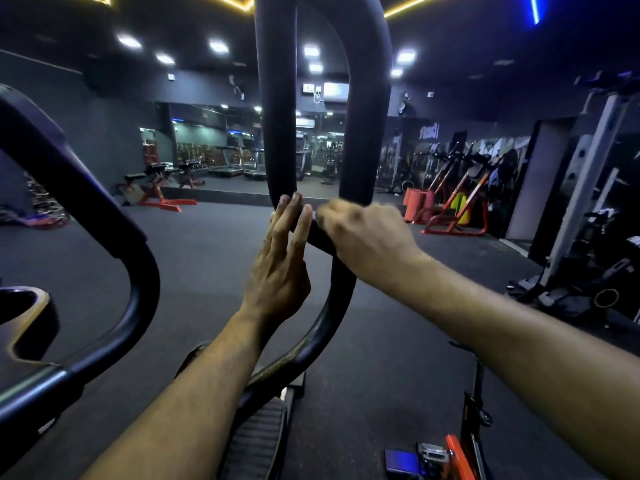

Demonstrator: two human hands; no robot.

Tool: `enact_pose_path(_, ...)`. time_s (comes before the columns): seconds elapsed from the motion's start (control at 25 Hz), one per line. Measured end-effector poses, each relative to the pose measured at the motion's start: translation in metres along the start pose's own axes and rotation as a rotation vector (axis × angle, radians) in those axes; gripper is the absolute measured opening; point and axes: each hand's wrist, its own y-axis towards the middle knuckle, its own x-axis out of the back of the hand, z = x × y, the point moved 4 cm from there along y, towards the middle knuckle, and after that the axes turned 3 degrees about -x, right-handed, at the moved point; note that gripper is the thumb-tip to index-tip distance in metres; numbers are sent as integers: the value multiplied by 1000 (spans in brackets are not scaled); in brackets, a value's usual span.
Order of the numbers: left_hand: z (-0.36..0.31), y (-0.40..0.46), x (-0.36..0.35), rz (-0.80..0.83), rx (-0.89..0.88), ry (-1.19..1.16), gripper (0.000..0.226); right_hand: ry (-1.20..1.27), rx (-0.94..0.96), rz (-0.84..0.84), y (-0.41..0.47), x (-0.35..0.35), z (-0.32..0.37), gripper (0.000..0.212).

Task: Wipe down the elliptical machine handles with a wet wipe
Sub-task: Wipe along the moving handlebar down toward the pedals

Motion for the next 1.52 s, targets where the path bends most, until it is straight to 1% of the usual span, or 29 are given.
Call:
enact_pose_path(0.08, -1, -1, 1, 21, 1, 9, 102, 66, 25, 16, -17, -12, -1, 23)
enact_pose_path(0.12, -1, -1, 2, 22, 8, 11, 98, 99, 38, -26, -24, -16, -7, 26)
enact_pose_path(0.2, -3, -2, 1, 15, 23, 9, 87, 170, 63, -196, -44, -24, -14, 30)
enact_pose_path(0.28, -3, -2, -3, 4, 38, 13, 86, 318, 46, -367, -72, -29, -13, 23)
enact_pose_path(0.32, -3, -3, -6, -1, 44, 19, 87, 409, -29, -427, -87, -33, -13, 18)
enact_pose_path(0.36, -3, -2, -9, -5, 51, 25, 89, 500, -171, -483, -99, -37, -15, 15)
enact_pose_path(0.44, -3, 0, -14, -13, 69, 36, 93, 774, -597, -566, -104, -50, -28, 18)
enact_pose_path(0.48, -3, 1, -14, -20, 72, 41, 94, 978, -805, -568, -95, -59, -33, 21)
enact_pose_path(0.52, -4, 1, -15, -23, 68, 44, 94, 1178, -947, -513, -82, -68, -31, 24)
enact_pose_path(0.56, -5, 1, -16, -25, 62, 44, 94, 1304, -1008, -450, -69, -73, -23, 28)
enact_pose_path(0.64, -7, 1, -16, -28, 54, 42, 92, 1338, -1032, -429, -58, -81, -3, 35)
enact_pose_path(0.72, -6, 0, -17, -34, 51, 43, 92, 1311, -1061, -462, -72, -97, 14, 35)
enact_pose_path(0.76, -7, 0, -18, -37, 50, 45, 92, 1337, -1087, -453, -84, -107, 22, 34)
enact_pose_path(0.84, -6, 1, -19, -32, 51, 47, 93, 1478, -1137, -393, -99, -128, 28, 32)
enact_pose_path(0.92, -6, 0, -20, -20, 54, 48, 96, 1544, -1135, -272, -93, -141, 18, 28)
enact_pose_path(1.0, -5, -1, -20, -12, 60, 49, 98, 1632, -1049, -96, -74, -135, 4, 29)
enact_pose_path(1.08, -4, -2, -20, -9, 62, 36, 98, 1857, -910, 49, -53, -120, -11, 34)
enact_pose_path(1.16, -4, 0, -19, -8, 57, 31, 96, 2032, -808, 147, -40, -111, -18, 40)
enact_pose_path(1.2, -4, 0, -19, -6, 54, 31, 95, 2058, -807, 166, -40, -112, -17, 45)
enact_pose_path(1.28, -4, 1, -18, -15, 49, 31, 94, 2034, -858, 104, -48, -124, -7, 51)
enact_pose_path(1.36, -4, 1, -18, -22, 40, 36, 94, 1979, -886, -39, -63, -134, 6, 57)
enact_pose_path(1.44, -4, 1, -17, -29, 35, 43, 95, 1990, -907, -159, -75, -143, 17, 66)
enact_pose_path(1.52, -5, 1, -18, -40, 33, 41, 95, 2017, -1045, -230, -84, -150, 31, 71)
